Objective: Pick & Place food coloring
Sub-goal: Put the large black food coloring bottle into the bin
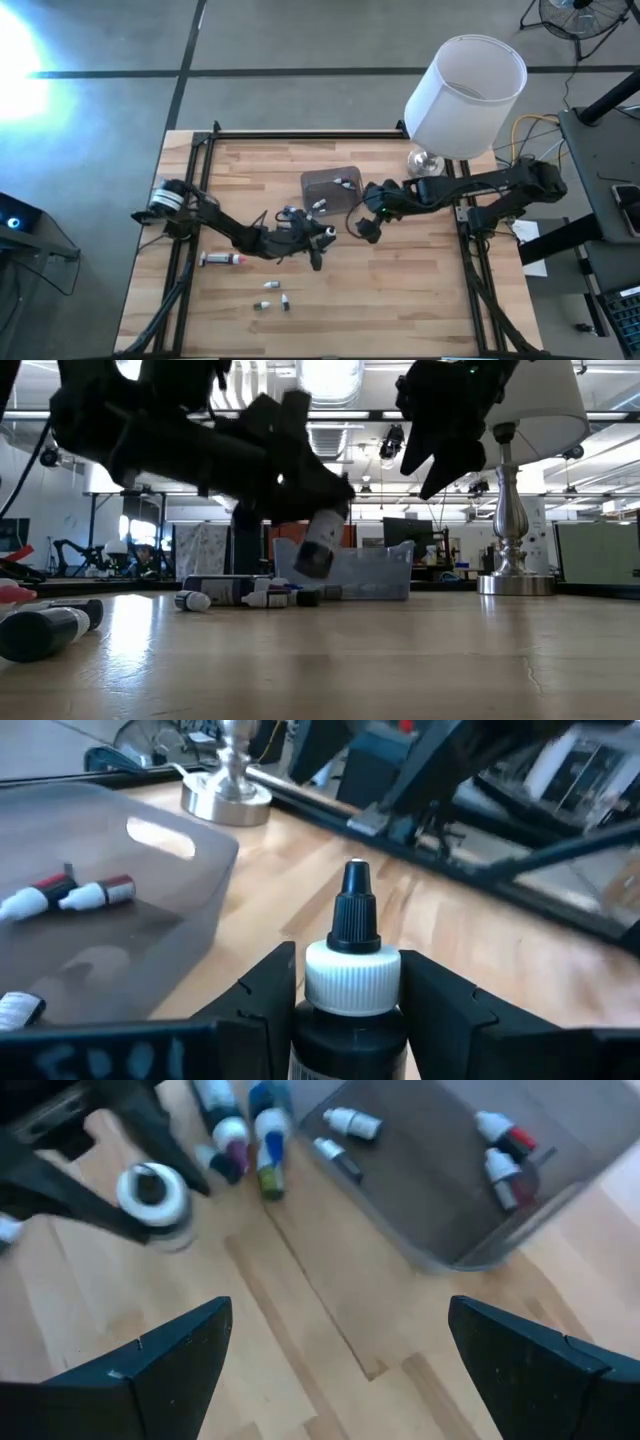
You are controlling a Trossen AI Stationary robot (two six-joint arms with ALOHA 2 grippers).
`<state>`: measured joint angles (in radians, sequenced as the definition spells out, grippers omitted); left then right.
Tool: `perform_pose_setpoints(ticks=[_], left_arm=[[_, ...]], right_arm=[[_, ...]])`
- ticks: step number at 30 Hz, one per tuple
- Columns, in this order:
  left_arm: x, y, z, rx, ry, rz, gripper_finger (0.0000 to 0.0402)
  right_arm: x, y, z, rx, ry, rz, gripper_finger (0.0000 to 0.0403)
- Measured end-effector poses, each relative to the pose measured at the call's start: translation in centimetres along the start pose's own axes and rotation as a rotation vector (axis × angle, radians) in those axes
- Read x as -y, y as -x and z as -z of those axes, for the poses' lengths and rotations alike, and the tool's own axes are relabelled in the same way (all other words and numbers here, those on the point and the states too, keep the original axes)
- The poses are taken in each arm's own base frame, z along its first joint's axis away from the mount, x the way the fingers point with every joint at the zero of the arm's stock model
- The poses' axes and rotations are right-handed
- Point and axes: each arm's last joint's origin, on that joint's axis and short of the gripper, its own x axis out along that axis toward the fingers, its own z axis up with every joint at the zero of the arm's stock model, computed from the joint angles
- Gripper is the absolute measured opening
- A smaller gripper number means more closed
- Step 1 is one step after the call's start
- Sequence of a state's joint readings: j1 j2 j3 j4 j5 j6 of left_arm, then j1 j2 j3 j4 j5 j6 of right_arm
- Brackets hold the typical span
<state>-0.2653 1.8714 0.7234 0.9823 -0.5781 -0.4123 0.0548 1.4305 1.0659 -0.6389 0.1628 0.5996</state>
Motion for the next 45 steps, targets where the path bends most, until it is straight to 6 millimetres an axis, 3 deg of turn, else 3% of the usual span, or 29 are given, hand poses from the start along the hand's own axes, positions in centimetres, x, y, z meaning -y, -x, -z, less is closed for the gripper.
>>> perform_pose_setpoints(ticks=[4,8,22,35,45], left_arm=[[0.2,-1.4,1.9,-0.008,-0.046,-0.001,0.0126],[0.6,-2.1,2.4,-0.006,-0.041,0.018,0.0126],[1.0,-1.0,0.8,-0.040,-0.073,0.043,0.0126],[1.1,-0.9,0.6,-0.041,-0.166,0.044,0.0126],[1.7,-1.4,-0.2,-0.009,-0.193,0.044,0.0126]], right_arm=[[-0.8,-1.7,-0.4,-0.064,0.022,-0.031,0.0367],[-1.3,-3.1,-0.5,-0.108,0.033,-0.036,0.0367],[-1.4,-3.8,-0.4,-0.113,0.022,-0.034,0.0367],[-2.0,-4.5,-1.2,-0.086,-0.370,-0.204,0.0367],[-1.9,-4.7,-0.9,-0.121,-0.581,-0.203,0.0356]])
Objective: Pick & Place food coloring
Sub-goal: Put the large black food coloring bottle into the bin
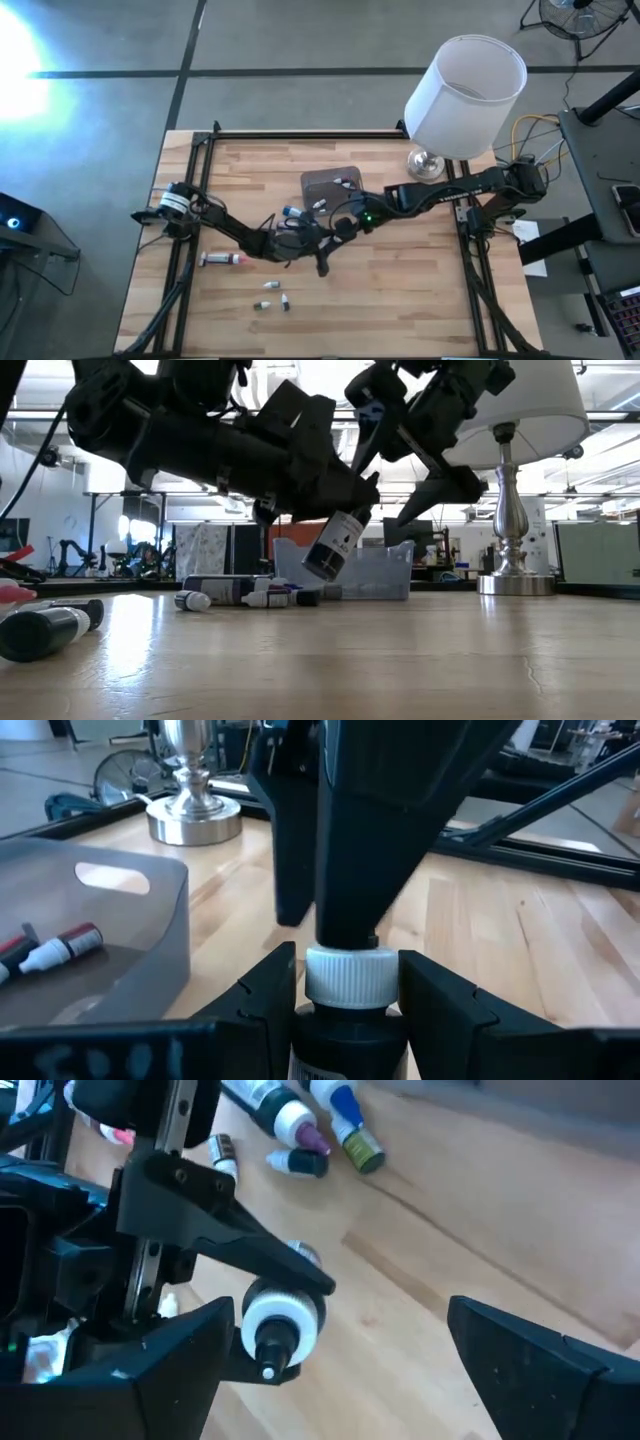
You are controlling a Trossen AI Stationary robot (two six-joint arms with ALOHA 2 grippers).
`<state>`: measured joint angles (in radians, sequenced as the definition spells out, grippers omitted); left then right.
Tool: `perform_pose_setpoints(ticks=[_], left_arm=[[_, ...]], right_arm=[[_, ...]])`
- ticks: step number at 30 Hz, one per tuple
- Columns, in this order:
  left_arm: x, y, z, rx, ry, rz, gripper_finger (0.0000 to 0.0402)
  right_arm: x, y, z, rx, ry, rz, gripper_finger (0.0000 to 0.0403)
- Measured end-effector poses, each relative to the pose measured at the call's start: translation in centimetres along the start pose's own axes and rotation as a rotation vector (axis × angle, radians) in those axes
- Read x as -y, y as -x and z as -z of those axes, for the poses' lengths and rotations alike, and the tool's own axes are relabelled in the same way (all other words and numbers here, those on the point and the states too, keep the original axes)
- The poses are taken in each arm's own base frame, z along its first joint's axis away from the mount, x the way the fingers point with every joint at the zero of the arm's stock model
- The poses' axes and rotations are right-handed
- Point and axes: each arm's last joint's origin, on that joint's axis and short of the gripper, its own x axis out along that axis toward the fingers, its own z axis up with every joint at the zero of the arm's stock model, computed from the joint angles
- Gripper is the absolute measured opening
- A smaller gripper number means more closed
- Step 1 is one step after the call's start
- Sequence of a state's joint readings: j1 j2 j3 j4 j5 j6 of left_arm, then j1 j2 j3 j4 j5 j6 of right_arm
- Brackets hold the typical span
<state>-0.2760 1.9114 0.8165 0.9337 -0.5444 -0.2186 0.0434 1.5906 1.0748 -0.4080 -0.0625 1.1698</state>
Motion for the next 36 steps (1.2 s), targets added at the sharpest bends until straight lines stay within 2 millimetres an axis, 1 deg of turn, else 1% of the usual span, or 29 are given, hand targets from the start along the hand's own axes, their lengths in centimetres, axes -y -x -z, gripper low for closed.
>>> perform_pose_setpoints(ticks=[6,15,19,26,29,36], left_arm=[[-0.23,-0.31,-0.31,0.010,-0.023,-0.024,0.0126],[-0.47,-0.74,-0.48,-0.007,-0.036,-0.026,0.0126],[-0.43,-0.79,-0.53,-0.008,-0.035,-0.018,0.0126],[-0.66,-0.91,-0.57,-0.008,-0.037,-0.025,0.0126],[-0.72,-0.94,-0.59,-0.007,-0.040,-0.027,0.0126],[-0.70,-0.94,-0.65,-0.002,-0.035,-0.025,0.0126]], right_arm=[[-0.11,0.01,0.20,-0.049,-0.048,-0.022,0.0321],[-0.75,0.03,-0.06,-0.022,-0.076,-0.087,0.0250],[-0.69,0.03,-0.05,-0.025,-0.078,-0.082,0.0222],[-0.50,0.01,0.03,-0.035,-0.089,-0.062,0.0186],[-0.47,0.01,0.09,-0.038,-0.081,-0.058,0.0177],[-0.41,0.02,-0.06,-0.031,-0.077,-0.056,0.0177]])
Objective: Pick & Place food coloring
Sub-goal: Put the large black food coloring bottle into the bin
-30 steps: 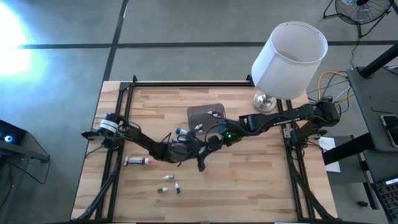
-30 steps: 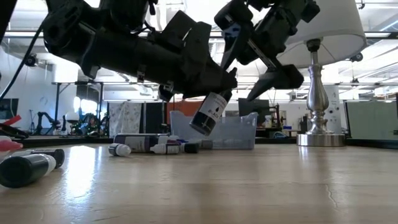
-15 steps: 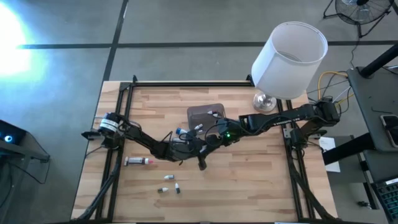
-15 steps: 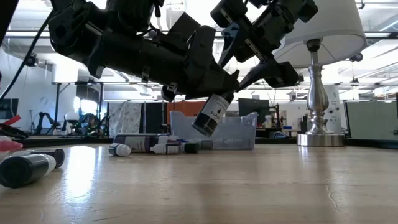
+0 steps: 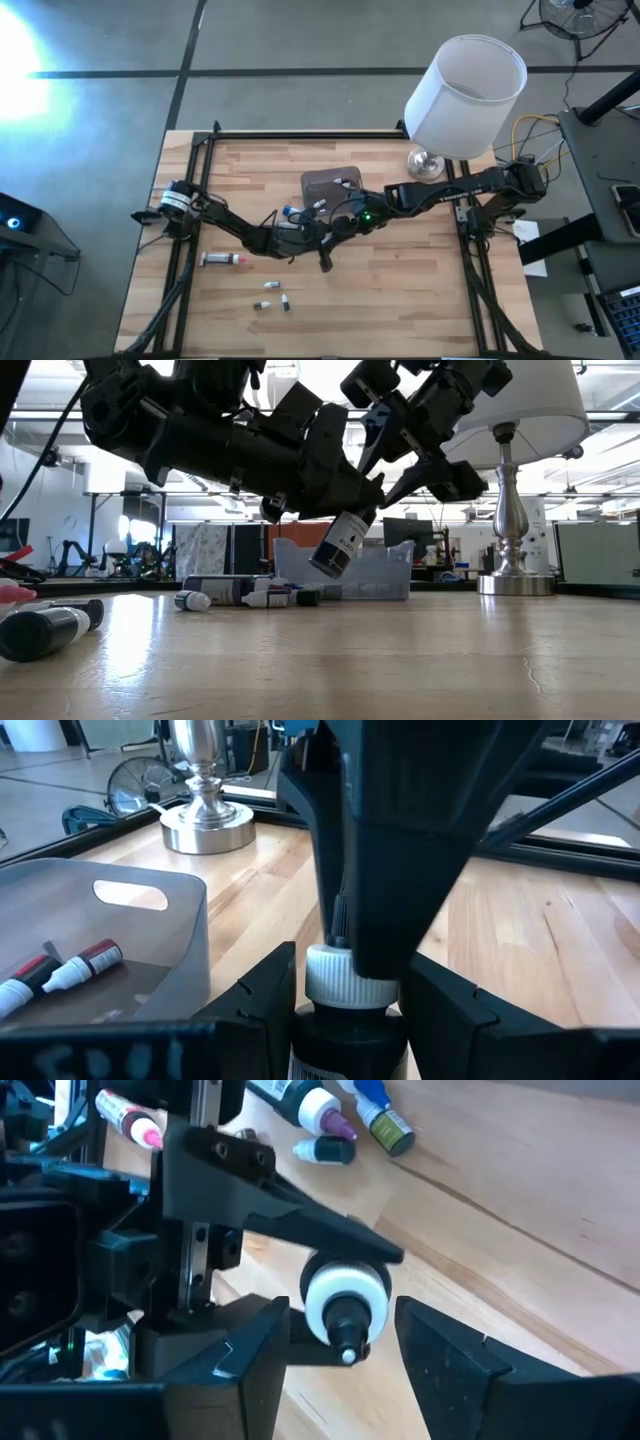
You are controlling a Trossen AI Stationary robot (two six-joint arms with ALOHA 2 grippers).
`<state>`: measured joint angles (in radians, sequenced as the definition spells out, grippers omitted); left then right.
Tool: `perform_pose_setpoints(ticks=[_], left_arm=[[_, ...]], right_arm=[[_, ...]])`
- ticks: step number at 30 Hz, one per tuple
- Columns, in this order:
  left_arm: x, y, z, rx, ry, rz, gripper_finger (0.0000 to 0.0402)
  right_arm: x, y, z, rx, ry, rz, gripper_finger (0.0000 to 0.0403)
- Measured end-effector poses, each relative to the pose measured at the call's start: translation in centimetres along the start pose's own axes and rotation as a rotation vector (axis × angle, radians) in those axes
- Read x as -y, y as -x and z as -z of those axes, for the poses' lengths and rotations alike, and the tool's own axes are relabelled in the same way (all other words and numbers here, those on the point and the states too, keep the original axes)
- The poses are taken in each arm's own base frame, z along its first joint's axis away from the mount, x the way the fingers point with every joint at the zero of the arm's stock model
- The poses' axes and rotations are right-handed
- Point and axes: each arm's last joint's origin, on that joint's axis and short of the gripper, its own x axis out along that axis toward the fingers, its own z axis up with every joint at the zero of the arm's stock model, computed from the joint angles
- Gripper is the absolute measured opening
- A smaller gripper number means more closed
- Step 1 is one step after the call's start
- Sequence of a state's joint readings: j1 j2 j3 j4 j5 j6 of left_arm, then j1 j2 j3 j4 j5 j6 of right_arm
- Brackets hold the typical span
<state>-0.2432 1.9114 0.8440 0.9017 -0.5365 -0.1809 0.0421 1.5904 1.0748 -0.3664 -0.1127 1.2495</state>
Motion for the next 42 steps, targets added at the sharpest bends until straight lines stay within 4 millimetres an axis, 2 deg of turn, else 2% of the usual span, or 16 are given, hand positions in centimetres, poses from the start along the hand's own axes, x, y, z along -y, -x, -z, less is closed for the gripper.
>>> perform_pose_setpoints(ticks=[10,19,26,30,32,34,37,42], left_arm=[[0.1,-0.2,-0.4,0.017,0.006,0.005,0.0126],[0.3,-0.5,-0.6,-0.012,-0.012,-0.011,0.0126],[0.2,-0.3,-0.1,-0.053,-0.018,-0.008,0.0126],[0.3,0.1,0.3,-0.096,0.052,-0.034,0.0126],[0.0,0.6,1.3,-0.152,0.010,-0.083,0.0125],[-0.1,0.6,1.8,-0.187,-0.031,-0.105,0.0125],[-0.6,1.1,0.6,-0.188,-0.005,-0.201,0.0125],[-1.1,3.5,1.6,-0.337,0.065,-0.281,0.0126]], right_arm=[[0.3,-1.0,0.0,-0.011,0.002,0.016,0.0172],[0.3,-0.2,-0.5,0.005,0.027,0.008,0.0119],[0.5,-0.2,-0.5,-0.010,0.049,0.024,0.0119],[0.5,0.5,-0.5,-0.029,0.119,0.090,0.0121],[1.2,1.2,-0.3,-0.060,0.155,0.194,0.0120],[0.5,1.7,-0.6,-0.038,0.199,0.206,0.0119],[0.7,2.7,-0.5,-0.045,0.252,0.298,0.0120],[-1.4,4.7,-2.6,0.094,0.364,0.326,0.0120]])
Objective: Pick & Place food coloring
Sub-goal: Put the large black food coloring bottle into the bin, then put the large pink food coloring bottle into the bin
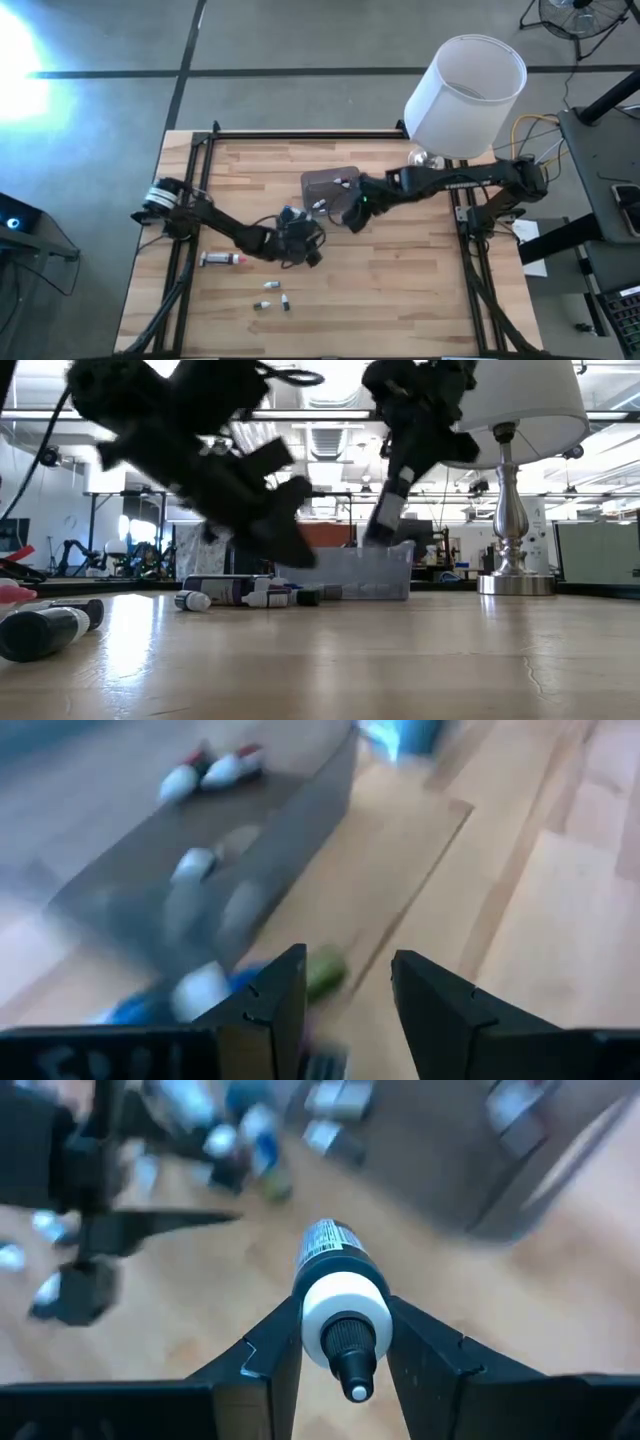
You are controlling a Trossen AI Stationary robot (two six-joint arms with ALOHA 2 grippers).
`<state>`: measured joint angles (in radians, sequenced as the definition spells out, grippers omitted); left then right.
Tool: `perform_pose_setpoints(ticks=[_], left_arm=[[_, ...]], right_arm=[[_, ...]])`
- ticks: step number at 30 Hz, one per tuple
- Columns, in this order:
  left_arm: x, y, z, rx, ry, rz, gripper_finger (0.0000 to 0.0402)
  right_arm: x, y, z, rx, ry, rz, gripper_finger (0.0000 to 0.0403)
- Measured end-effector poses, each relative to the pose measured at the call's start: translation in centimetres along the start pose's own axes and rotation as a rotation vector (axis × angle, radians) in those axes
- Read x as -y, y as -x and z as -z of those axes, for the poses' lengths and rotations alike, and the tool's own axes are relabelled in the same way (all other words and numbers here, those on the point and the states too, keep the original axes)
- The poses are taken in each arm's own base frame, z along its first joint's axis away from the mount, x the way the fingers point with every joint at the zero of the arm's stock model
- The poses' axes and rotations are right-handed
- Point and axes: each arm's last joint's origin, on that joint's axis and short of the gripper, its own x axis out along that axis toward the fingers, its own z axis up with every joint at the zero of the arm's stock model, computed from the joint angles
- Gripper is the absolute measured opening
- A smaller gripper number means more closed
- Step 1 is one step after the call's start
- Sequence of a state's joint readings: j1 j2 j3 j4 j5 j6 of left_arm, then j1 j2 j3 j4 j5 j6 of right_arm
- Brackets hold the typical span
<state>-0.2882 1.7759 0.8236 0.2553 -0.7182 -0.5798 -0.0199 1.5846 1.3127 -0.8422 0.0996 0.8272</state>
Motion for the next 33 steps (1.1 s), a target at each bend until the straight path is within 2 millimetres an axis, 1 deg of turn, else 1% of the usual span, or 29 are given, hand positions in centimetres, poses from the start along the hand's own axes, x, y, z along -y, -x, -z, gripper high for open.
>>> perform_pose_setpoints(ticks=[2,3,6,8,10,11,13,15,18,20,23,27,33], left_arm=[[0.4,1.5,-0.9,0.036,0.082,0.043,0.0126],[0.5,2.5,-1.0,0.042,0.105,0.063,0.0126],[0.3,4.5,-0.7,0.042,0.129,0.096,0.0126],[-0.3,6.1,-1.1,0.075,0.177,0.103,0.0126],[-0.8,7.4,-1.8,0.121,0.264,0.111,0.0126],[-1.3,7.8,-1.8,0.119,0.297,0.110,0.0126],[-2.6,8.4,-1.1,0.091,0.333,0.081,0.0126],[-3.6,9.3,-1.1,0.094,0.413,0.090,0.0126],[-4.9,10.6,-0.9,0.105,0.487,0.114,0.0126],[-5.8,11.3,-0.2,0.093,0.494,0.128,0.0126],[-6.7,12.3,-0.1,0.108,0.543,0.169,0.0126],[-7.9,12.9,0.6,0.102,0.563,0.184,0.0126],[-9.0,13.2,1.2,0.106,0.575,0.190,0.0126]], right_arm=[[-0.1,0.6,-1.9,0.068,0.053,0.027,0.0120],[0.0,0.7,-2.6,0.081,0.094,0.053,0.0120],[0.0,1.2,-5.2,0.113,0.227,0.082,0.0120],[0.1,0.6,-6.5,0.093,0.305,0.112,0.0120],[0.3,-0.7,-7.5,0.031,0.361,0.150,0.0121],[0.4,-1.7,-7.7,-0.020,0.390,0.165,0.0122],[0.6,-3.2,-8.0,-0.108,0.421,0.172,0.0125],[0.5,-4.5,-8.0,-0.184,0.456,0.165,0.0130],[0.5,-6.2,-7.9,-0.257,0.492,0.179,0.0141],[0.5,-6.8,-7.8,-0.294,0.502,0.191,0.0150],[0.6,-6.7,-7.7,-0.320,0.500,0.198,0.0171],[0.9,-6.4,-7.5,-0.320,0.478,0.212,0.0204],[1.0,-4.5,-7.5,-0.254,0.466,0.251,0.0234]])
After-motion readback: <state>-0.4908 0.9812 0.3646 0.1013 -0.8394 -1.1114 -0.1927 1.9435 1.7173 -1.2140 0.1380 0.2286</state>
